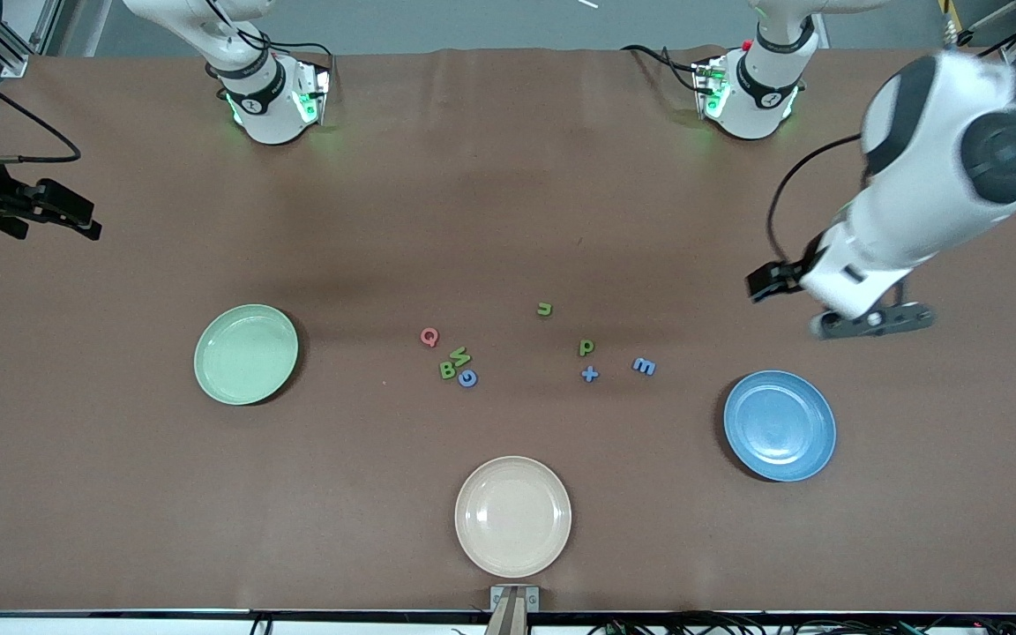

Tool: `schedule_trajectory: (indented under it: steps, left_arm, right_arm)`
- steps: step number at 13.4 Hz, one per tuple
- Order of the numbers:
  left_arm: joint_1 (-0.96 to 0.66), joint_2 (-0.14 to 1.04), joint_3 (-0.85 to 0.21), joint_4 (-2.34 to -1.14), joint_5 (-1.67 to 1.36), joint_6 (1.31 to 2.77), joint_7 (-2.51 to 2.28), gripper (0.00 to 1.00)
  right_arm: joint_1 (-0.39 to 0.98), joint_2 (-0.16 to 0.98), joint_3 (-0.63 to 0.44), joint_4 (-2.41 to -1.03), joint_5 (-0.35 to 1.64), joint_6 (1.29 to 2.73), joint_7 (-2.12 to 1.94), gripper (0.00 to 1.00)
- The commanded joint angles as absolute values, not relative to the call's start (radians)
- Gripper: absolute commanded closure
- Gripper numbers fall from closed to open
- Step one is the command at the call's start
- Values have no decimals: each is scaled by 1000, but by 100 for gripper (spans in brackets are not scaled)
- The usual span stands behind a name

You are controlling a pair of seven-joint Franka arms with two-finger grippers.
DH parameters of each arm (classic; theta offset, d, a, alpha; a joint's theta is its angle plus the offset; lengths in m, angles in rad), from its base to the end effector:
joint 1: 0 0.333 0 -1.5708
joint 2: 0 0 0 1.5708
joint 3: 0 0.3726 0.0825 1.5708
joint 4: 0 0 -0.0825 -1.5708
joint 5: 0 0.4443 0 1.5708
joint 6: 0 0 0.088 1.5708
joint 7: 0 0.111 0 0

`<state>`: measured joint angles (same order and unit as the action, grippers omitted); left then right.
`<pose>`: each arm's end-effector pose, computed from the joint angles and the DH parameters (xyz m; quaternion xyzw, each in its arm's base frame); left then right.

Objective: Sort upper and lower case letters into plates
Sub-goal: 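Grasp the blue E with the left gripper while the right gripper reaches out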

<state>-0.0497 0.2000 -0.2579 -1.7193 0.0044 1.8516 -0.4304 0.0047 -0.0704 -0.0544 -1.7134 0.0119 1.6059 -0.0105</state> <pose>0.6516 -0.1945 0.4951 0.9973 0.0623 -0.0369 0.0107 0.5883 -0.0291 0.6465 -0.9996 0.0198 0.0184 0.0084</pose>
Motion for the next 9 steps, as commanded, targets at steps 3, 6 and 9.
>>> schedule_trajectory:
  steps: [3, 6, 9]
  left_arm:
    - [-112, 365, -256, -1769, 35, 2106, -754, 0]
    - [-150, 468, -258, -1767, 135, 2207, -1045, 2]
    - [-181, 558, -258, -1766, 187, 2313, -1309, 5]
  right_arm:
    - [8, 93, -44, -1609, 8, 1624, -11, 0]
    - [5, 165, -43, -1571, 6, 1652, -14, 0]
    - [34, 202, -40, -1565, 18, 1649, 4, 0]
